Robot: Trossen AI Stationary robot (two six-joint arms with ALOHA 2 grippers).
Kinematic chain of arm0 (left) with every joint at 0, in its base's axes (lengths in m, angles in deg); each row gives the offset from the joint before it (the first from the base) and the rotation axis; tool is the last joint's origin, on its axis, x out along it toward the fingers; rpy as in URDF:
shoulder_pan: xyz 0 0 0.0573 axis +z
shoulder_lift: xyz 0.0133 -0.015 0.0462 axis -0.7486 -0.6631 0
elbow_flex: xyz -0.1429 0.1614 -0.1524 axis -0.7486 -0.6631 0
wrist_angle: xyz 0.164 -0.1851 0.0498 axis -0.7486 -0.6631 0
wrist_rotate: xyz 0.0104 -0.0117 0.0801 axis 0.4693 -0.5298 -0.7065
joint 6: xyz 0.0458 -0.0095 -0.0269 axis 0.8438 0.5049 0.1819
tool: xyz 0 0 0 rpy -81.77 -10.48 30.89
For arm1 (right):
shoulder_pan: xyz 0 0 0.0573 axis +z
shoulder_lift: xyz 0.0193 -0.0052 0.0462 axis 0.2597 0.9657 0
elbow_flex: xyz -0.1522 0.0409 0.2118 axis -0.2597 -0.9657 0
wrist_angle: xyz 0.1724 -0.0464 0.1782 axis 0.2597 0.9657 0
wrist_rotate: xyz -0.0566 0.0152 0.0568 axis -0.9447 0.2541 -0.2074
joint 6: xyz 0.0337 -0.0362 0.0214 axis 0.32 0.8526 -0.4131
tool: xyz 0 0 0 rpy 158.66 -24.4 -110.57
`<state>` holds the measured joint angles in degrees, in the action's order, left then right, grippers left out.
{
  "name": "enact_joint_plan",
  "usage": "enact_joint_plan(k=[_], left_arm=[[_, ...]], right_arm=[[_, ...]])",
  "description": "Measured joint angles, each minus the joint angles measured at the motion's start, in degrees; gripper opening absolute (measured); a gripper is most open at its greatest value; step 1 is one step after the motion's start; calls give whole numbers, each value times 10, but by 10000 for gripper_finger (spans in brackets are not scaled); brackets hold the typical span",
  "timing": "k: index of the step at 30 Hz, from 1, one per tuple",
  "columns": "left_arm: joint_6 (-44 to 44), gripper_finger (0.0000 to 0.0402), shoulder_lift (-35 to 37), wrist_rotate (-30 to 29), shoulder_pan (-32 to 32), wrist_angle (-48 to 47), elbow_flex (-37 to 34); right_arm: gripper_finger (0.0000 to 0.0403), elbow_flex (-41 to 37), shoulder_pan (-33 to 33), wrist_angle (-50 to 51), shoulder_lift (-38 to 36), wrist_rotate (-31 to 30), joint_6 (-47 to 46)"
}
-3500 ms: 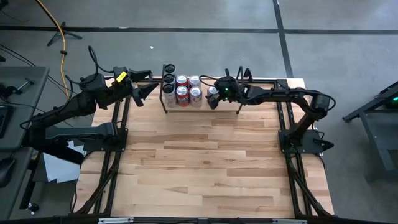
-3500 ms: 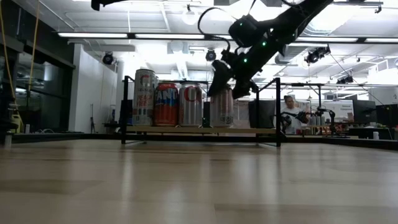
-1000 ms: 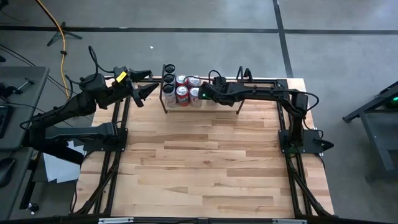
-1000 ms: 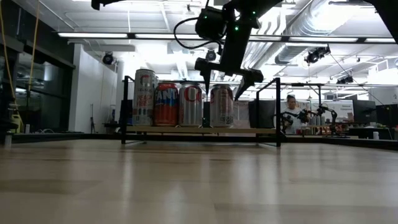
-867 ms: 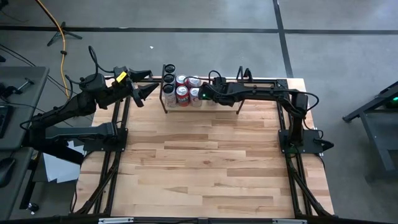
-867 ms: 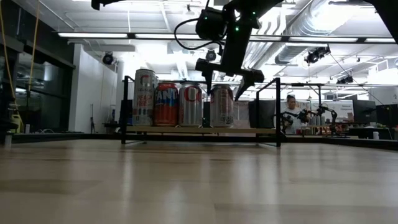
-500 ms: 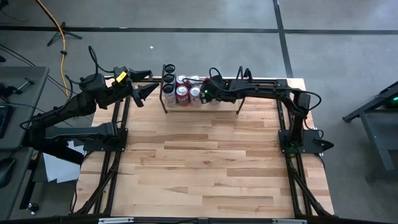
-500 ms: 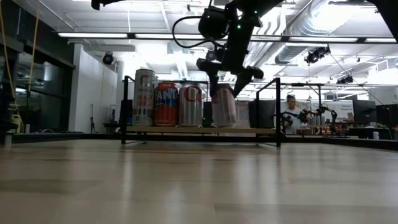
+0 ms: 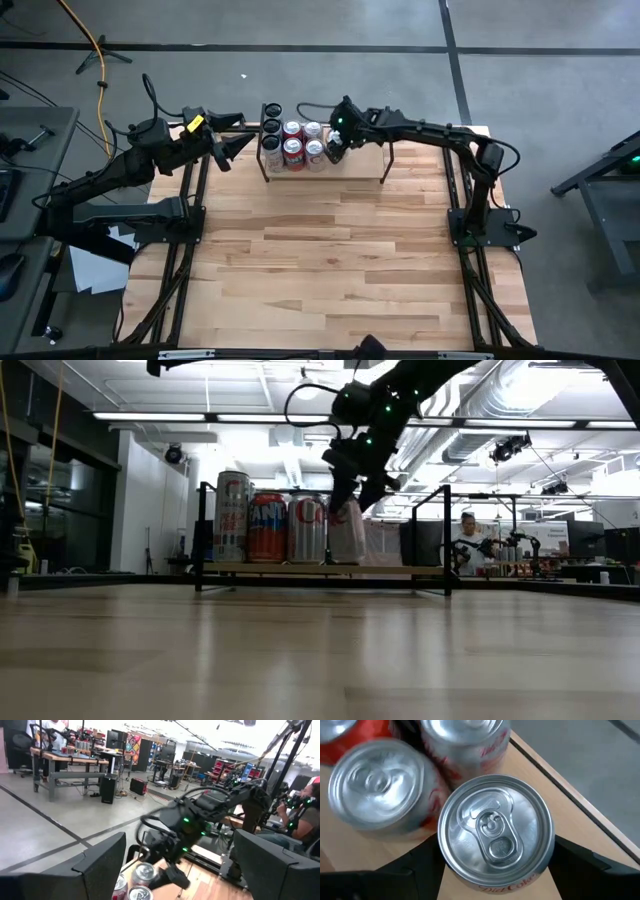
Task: Place canned beverage on shelf
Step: Put the silver soda can aligned with the other silver soda can on the shelf
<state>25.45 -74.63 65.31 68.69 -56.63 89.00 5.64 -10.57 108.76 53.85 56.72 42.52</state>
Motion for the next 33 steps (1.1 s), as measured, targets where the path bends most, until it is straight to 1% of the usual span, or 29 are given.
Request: enact_joint_plan(k=[2,5,7,11,14,17,21,26,28,30,33], left_arm=[[-14,325,0,0,0,0,0],[-27,325,0,0,0,0,0],[-26,325,0,0,0,0,0],[-27,325,0,-13,0,0,0],[-33,325,0,-28,0,0,0],[-40,325,0,-41,0,0,0],[-41,325,0,-43,0,0,0],[-41,325,0,-43,0,0,0],[-41,325,0,-43,0,0,0],[-41,325,0,-43,0,0,0],[-41,325,0,-43,0,0,0]], right_arm=[[282,0,-15,-9,0,30,16],[282,-10,-32,-28,0,58,43],[282,-22,-41,-42,0,92,61],[282,-66,-53,-112,-4,155,83],[282,-85,-58,-142,-6,180,84],[282,-85,-56,-144,-5,182,106],[284,-86,-55,-139,-7,186,120],[332,-86,-55,-127,-9,185,132],[351,-85,-55,-95,-4,182,133],[364,-82,-55,-97,-3,177,138],[374,-79,-56,-93,-10,176,143]])
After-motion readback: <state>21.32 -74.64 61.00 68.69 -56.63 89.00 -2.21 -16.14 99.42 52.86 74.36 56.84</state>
